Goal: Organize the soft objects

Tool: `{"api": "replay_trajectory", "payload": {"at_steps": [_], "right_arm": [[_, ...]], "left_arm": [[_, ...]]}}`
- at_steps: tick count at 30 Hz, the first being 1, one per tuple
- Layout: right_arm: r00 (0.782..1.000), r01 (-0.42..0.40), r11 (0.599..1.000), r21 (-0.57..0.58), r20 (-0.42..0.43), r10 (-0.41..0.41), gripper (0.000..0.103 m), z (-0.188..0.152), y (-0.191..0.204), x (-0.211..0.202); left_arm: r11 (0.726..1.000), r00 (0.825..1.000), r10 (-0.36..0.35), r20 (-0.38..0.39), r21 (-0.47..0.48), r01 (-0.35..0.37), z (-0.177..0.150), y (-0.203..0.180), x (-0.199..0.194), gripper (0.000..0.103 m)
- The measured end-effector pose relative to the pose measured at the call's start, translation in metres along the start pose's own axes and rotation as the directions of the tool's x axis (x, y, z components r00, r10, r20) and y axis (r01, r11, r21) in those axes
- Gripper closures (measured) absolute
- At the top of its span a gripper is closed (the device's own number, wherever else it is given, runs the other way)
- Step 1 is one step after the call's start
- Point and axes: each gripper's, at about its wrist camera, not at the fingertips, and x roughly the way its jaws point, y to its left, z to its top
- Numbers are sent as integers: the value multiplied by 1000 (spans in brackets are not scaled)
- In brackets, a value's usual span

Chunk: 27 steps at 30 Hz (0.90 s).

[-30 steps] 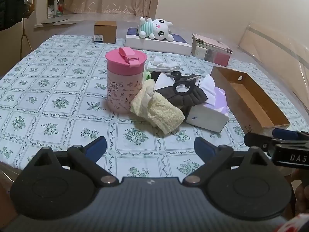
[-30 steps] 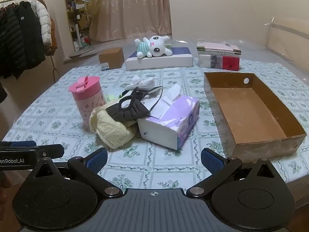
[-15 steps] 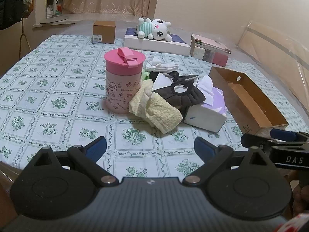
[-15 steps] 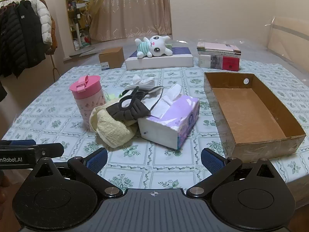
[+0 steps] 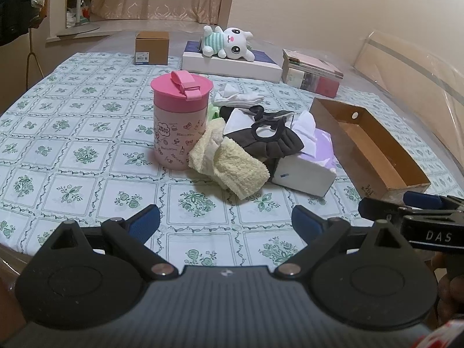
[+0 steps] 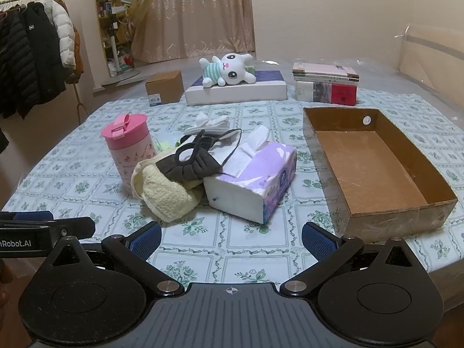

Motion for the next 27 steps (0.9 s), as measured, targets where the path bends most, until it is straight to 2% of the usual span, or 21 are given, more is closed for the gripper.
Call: {"api": "replay_trajectory", "payload": {"at_steps": [27], "right_arm": [[1000, -1, 1000, -1, 1, 1, 1, 1, -1, 0]], "left_arm": [[1000, 1000, -7, -2, 5, 7, 1, -3, 0, 7]]}}
